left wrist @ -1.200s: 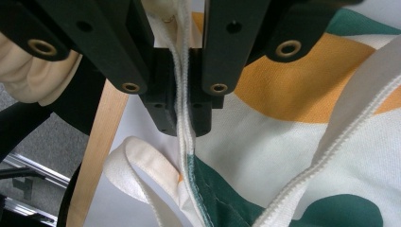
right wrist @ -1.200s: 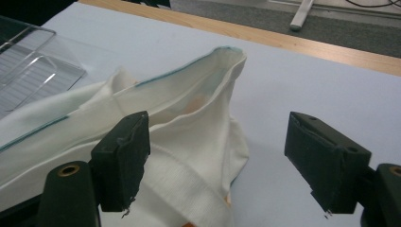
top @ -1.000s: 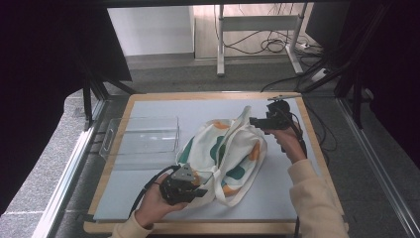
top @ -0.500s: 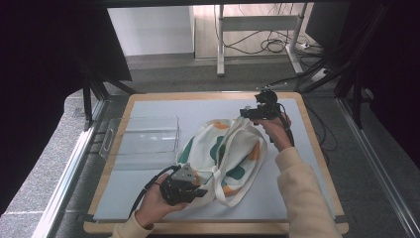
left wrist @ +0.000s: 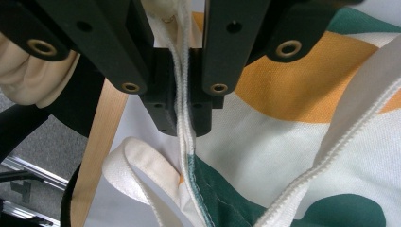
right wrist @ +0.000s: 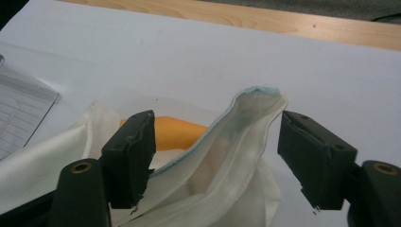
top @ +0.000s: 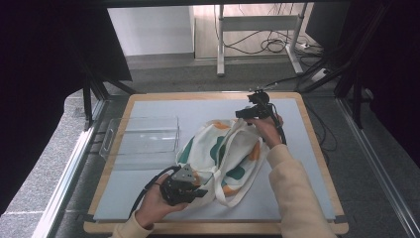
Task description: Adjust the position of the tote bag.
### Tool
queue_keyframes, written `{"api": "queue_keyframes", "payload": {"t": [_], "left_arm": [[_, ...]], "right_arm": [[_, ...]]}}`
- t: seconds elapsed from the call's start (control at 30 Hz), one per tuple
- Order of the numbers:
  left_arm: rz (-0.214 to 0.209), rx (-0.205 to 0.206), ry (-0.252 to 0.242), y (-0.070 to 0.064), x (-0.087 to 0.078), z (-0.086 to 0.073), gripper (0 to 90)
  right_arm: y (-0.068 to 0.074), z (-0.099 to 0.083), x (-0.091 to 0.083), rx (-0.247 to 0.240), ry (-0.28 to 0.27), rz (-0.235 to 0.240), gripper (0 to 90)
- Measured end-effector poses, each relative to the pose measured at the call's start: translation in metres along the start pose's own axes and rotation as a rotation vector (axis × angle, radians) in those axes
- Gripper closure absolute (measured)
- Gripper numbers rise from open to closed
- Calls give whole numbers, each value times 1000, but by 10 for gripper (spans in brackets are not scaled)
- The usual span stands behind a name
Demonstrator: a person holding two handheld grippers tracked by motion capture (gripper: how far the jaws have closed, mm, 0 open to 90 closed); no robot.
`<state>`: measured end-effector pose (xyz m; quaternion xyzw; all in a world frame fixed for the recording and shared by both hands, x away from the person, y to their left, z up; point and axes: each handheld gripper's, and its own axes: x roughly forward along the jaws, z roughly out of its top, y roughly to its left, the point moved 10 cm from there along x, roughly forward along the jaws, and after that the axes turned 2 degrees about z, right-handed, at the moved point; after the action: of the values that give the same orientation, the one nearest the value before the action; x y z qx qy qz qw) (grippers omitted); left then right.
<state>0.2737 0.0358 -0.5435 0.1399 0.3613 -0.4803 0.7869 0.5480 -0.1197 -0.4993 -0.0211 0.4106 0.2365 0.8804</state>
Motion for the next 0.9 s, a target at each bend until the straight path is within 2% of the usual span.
{"api": "queue_keyframes", "payload": {"t": [0.1, 0.17, 0.33, 0.5, 0.67, 0.9], "left_arm": [[-1, -2, 0, 0, 0, 0, 843], [1, -1, 0, 0, 0, 0, 843], [3, -4, 4, -1, 1, -1, 844], [-1, -7, 6, 0, 1, -1, 844], [0, -3, 4, 1, 1, -1, 844], [-1, 0, 7, 0, 1, -1, 846]], "right_arm": [[0, -5, 2, 22, 30, 10, 341], [2, -12, 4, 30, 68, 26, 378], [1, -21, 6, 4, 114, 17, 599], [-2, -24, 5, -14, 124, 11, 793], [-4, -26, 3, -20, 127, 27, 830], [-2, -22, -7, -39, 99, 48, 844]]}}
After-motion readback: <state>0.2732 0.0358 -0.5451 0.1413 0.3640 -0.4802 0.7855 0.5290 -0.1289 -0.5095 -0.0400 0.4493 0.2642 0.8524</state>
